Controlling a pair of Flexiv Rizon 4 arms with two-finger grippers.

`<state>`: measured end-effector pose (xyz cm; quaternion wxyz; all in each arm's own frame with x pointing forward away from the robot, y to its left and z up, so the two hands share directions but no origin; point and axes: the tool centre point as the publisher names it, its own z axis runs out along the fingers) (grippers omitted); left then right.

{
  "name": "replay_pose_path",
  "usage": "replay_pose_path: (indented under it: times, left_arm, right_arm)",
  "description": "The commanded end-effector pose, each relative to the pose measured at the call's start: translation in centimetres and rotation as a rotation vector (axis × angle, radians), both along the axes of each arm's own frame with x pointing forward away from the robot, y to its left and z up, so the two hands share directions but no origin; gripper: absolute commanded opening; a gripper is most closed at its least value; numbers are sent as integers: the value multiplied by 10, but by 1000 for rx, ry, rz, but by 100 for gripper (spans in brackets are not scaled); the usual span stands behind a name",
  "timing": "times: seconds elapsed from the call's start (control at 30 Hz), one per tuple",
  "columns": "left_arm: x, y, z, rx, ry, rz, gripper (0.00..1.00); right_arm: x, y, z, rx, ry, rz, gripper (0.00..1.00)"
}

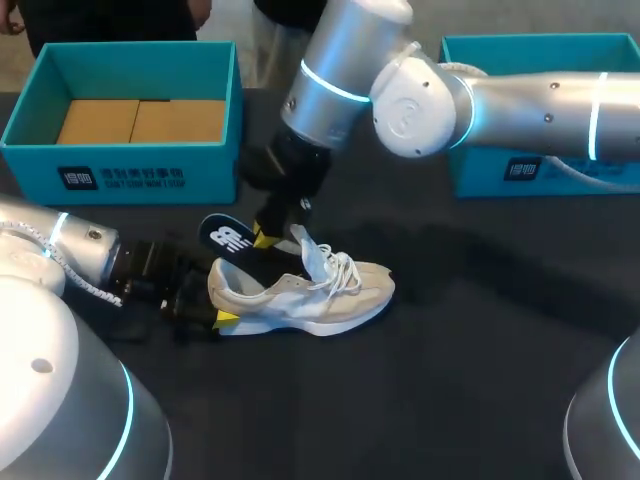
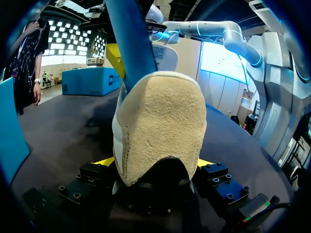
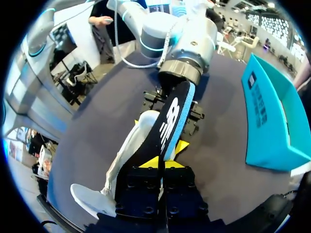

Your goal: Take the shoe out of the shoebox, open the shoe tongue, remove and reinsert the insole, then place the shoe into the shoebox

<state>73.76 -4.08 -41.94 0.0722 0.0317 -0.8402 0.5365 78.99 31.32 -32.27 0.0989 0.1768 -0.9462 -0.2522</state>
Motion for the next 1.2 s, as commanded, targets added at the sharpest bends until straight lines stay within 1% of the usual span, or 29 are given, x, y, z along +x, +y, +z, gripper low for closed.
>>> replay_pose_path:
  times: [0.03, 0.2, 0.43, 0.77, 0.8, 0.83, 0.9, 0.97, 1.0, 1.1, 1.2]
  left_arm:
    - [0, 0, -2, 0, 0, 1, 0]
    - [0, 0, -2, 0, 0, 1, 0]
    - [0, 0, -2, 0, 0, 1, 0]
    - [0, 0, -2, 0, 0, 1, 0]
    - [0, 0, -2, 0, 0, 1, 0]
    - [0, 0, -2, 0, 0, 1, 0]
    - [0, 0, -2, 0, 0, 1, 0]
    - [0, 0, -2, 0, 0, 1, 0]
    - [0, 0, -2, 0, 0, 1, 0]
    - [0, 0, -2, 0, 0, 1, 0]
    - [0, 0, -2, 0, 0, 1, 0]
  right_arm:
    - [4, 9, -1, 30, 31, 47, 0]
    - [0, 10, -2, 49, 60, 94, 0]
    - [-2, 16, 0, 80, 76, 163, 0]
    - [-7, 19, 3, 112, 101, 190, 0]
    - [-7, 19, 3, 117, 103, 184, 13]
    - [-8, 19, 3, 121, 106, 184, 21]
    - [-8, 18, 2, 126, 113, 184, 22]
    - [-9, 18, 3, 141, 117, 176, 29]
    - [-9, 17, 3, 140, 119, 176, 30]
    - [-11, 15, 6, 167, 155, 153, 34]
    - [-13, 12, 9, 173, 203, 161, 38]
